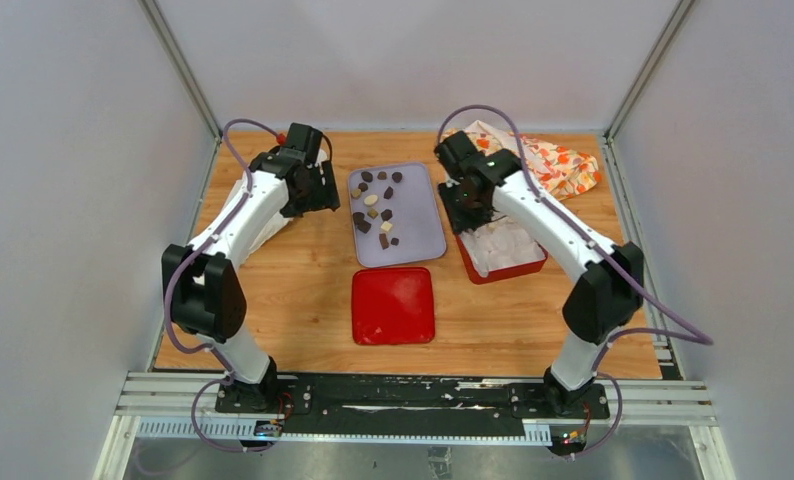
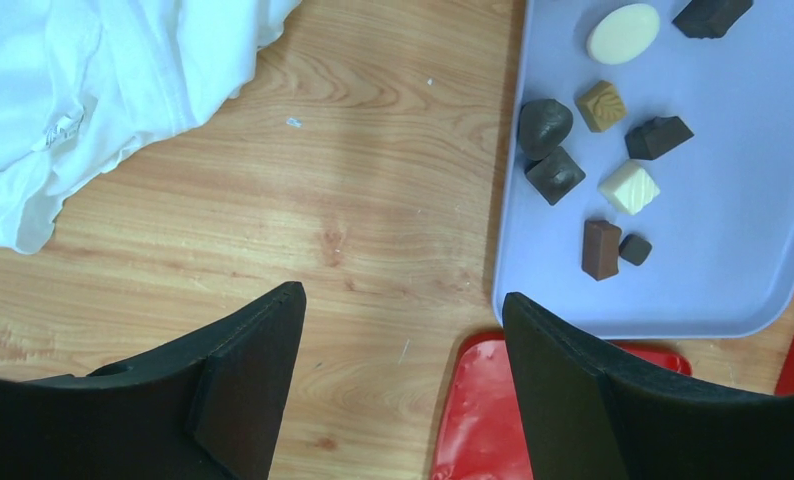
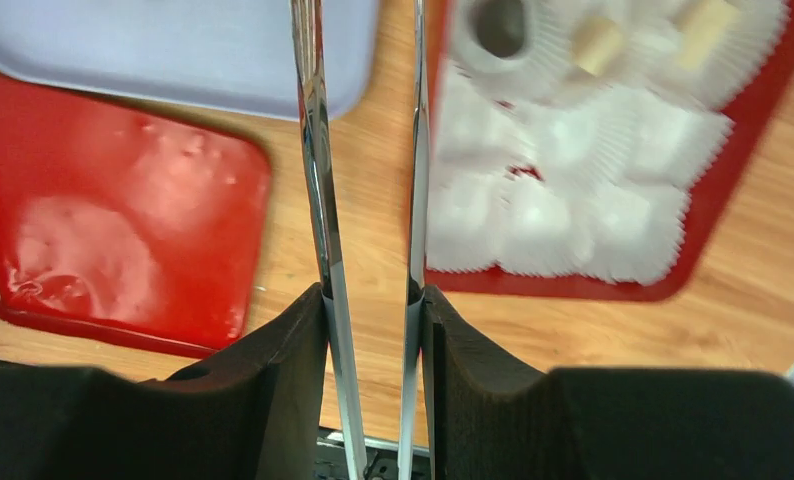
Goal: Pack the chocolate
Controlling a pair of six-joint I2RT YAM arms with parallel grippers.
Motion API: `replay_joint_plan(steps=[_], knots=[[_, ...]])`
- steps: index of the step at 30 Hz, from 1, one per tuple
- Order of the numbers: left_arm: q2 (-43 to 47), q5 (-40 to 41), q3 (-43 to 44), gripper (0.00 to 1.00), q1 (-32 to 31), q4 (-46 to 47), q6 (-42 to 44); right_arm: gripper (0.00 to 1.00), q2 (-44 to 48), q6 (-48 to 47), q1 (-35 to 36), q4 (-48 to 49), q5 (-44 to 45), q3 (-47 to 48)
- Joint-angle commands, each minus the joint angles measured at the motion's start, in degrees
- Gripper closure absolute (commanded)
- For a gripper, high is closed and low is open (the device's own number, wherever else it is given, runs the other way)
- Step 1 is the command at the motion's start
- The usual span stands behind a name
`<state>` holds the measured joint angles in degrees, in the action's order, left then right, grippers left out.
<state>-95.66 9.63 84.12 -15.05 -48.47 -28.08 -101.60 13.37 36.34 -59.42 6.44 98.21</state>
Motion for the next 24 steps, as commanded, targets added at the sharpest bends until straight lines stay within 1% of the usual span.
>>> replay_joint_plan(steps=[1, 6, 10, 17, 24], knots=[[1.92, 0.09, -0.16, 0.23, 0.46, 0.68, -1.59, 1.0, 7.13, 0.35, -4.58, -2.54, 2.76, -6.69], [3.35, 0.07, -1.89, 0.23, 0.46, 2.33, -3.63, 1.0, 11.92, 2.29, -4.87, -2.49, 2.55, -16.62], [3.04, -1.18, -1.66, 0.23, 0.46, 3.03, -3.74, 1.0, 14.2, 3.8, -4.87, -2.0, 2.14, -22.29], [0.98, -5.77, -1.06, 0.23, 0.46, 3.38, -4.27, 1.0, 13.05, 3.6, -5.06, 0.31, 0.7, -26.9], [0.56, -6.38, -1.08, 0.23, 0.46, 3.38, -4.11, 0.99, 11.86, 3.49, -5.06, 2.73, 0.46, -29.65]])
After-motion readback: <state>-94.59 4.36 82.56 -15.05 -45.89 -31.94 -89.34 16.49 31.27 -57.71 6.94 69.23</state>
